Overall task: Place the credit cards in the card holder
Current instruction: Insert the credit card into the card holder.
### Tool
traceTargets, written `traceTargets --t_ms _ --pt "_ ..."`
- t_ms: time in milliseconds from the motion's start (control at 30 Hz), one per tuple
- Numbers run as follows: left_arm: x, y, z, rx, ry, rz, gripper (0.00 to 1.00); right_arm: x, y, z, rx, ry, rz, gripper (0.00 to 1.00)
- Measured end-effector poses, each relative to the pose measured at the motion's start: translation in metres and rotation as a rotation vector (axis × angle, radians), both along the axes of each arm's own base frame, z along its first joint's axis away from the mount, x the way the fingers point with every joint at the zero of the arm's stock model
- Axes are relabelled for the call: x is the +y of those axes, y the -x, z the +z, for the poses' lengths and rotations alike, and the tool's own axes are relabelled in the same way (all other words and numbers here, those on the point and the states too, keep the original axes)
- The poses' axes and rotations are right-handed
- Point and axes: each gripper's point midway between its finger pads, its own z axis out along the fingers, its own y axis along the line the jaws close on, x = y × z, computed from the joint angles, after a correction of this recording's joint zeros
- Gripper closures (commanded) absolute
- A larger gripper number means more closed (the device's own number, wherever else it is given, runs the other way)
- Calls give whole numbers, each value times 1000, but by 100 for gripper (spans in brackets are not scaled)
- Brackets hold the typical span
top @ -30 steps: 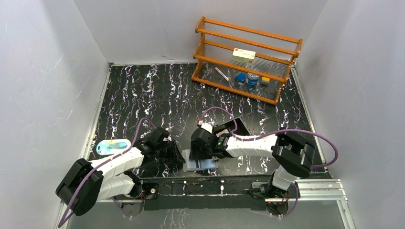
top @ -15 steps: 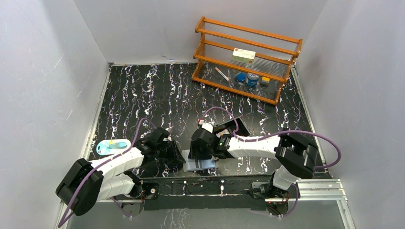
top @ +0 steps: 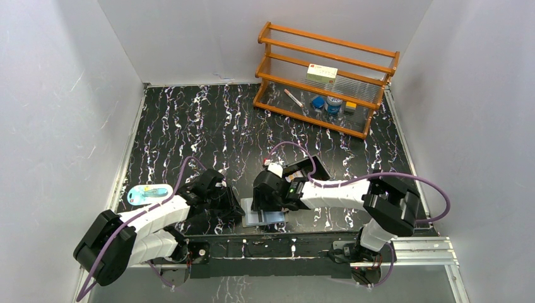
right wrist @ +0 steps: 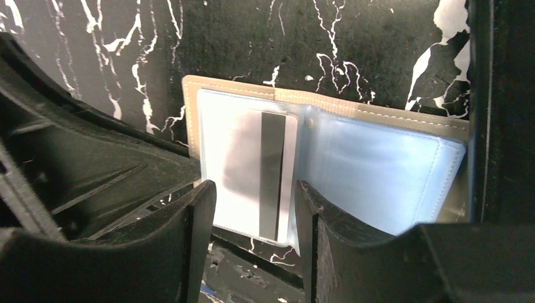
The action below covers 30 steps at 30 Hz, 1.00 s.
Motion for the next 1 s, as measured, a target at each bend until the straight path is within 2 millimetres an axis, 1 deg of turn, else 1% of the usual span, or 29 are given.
traceTargets --t_ms 133,167,367,533,633,700,767,833,933,1000 --pt "0 0 0 0 0 -1 81 -1 2 -11 18 24 6 43" --pt "0 0 0 0 0 -1 81 0 3 -10 20 22 8 44" --pt "0 0 0 0 0 -1 81 2 3 -11 21 22 16 54" --pt "0 0 0 2 1 -2 81 1 4 -12 21 31 20 66" --pt "0 0 0 2 2 -2 81 -1 4 -14 22 40 18 69" --pt "0 0 0 2 2 -3 81 -2 4 -15 21 47 15 67" --pt "0 0 0 3 0 -3 79 -4 4 -15 18 60 14 60" --pt "0 0 1 4 -6 -2 74 -5 4 -12 8 71 21 55" --pt "2 0 3 -1 -13 3 69 -9 5 2 -23 75 43 53" --pt "5 0 6 -13 -17 13 64 -12 4 14 -44 72 47 53"
